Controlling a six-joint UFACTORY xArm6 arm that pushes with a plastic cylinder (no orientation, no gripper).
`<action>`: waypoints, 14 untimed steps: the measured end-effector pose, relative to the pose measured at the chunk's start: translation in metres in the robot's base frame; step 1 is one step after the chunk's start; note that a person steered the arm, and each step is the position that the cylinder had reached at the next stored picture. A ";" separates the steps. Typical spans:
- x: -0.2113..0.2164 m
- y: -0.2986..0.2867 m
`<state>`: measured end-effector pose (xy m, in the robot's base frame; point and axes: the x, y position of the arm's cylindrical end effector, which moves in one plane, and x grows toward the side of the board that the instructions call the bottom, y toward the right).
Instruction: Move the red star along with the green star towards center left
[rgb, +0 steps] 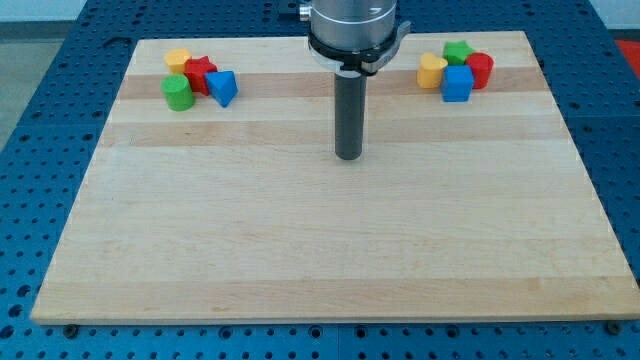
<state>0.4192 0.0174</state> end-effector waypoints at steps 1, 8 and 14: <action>-0.071 -0.024; -0.155 -0.102; -0.186 -0.156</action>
<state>0.2327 -0.1383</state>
